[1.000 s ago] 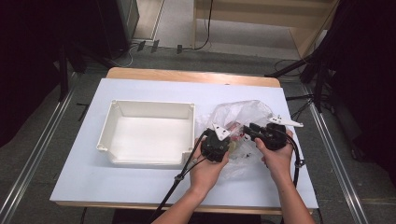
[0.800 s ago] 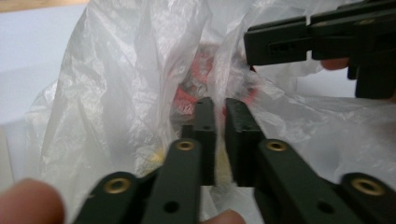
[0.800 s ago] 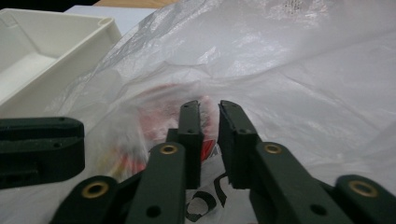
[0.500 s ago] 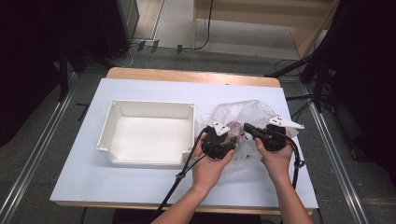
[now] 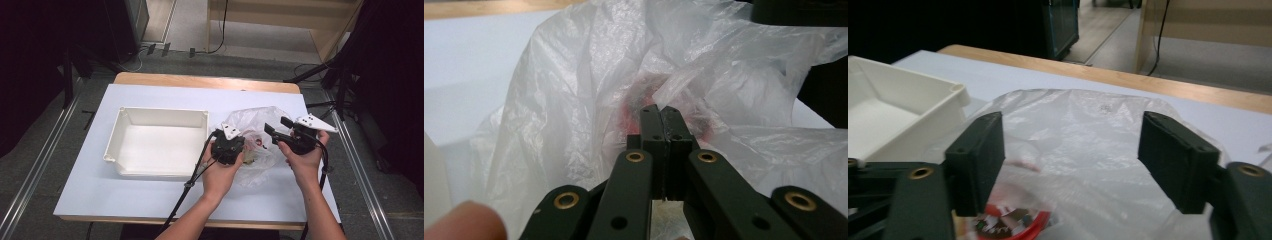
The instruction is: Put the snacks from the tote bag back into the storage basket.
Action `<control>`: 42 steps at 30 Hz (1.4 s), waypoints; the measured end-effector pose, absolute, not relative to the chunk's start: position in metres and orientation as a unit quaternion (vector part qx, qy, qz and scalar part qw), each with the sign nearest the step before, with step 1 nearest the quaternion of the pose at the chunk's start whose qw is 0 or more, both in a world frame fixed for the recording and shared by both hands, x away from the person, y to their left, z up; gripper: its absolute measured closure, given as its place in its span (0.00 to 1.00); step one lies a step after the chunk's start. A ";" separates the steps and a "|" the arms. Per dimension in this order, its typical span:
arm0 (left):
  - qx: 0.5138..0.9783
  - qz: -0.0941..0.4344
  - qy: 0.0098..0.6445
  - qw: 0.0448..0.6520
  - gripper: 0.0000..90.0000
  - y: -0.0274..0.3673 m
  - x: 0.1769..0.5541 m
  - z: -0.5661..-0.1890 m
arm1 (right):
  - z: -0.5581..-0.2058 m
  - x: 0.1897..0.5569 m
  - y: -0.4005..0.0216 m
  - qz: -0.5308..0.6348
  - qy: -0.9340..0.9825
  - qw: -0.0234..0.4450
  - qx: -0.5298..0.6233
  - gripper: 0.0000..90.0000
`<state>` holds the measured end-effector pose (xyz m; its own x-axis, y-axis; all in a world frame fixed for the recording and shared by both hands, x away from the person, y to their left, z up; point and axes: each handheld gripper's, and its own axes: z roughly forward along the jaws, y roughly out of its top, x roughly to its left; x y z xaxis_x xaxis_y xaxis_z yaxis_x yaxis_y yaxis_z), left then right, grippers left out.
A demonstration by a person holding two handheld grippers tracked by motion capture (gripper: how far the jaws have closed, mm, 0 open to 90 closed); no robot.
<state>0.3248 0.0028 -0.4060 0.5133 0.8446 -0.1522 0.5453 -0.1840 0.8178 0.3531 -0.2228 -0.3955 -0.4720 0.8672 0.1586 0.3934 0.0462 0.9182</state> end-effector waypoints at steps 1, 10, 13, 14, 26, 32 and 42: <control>0.750 0.174 0.461 0.441 1.00 0.003 0.324 -0.404 | -0.394 0.356 -0.222 0.510 0.690 0.235 0.456 0.30; 0.736 0.186 0.469 0.452 1.00 0.016 0.324 -0.391 | -0.412 0.364 -0.207 0.482 0.760 0.182 0.398 0.45; 0.728 0.192 0.475 0.455 1.00 0.021 0.326 -0.390 | -0.418 0.362 -0.211 0.464 0.760 0.189 0.415 0.72; 0.726 0.192 0.477 0.457 1.00 0.020 0.326 -0.391 | -0.418 0.362 -0.213 0.463 0.757 0.187 0.421 0.82; 0.727 0.321 0.489 0.360 1.00 -0.009 0.324 -0.433 | -0.431 0.406 -0.201 0.460 0.762 0.134 0.436 1.00; 0.756 0.305 0.481 0.323 1.00 -0.022 0.325 -0.457 | -0.454 0.426 -0.202 0.440 0.761 0.085 0.469 1.00; 0.777 0.285 0.477 0.296 1.00 -0.025 0.325 -0.481 | -0.489 0.426 -0.217 0.432 0.746 0.032 0.506 0.95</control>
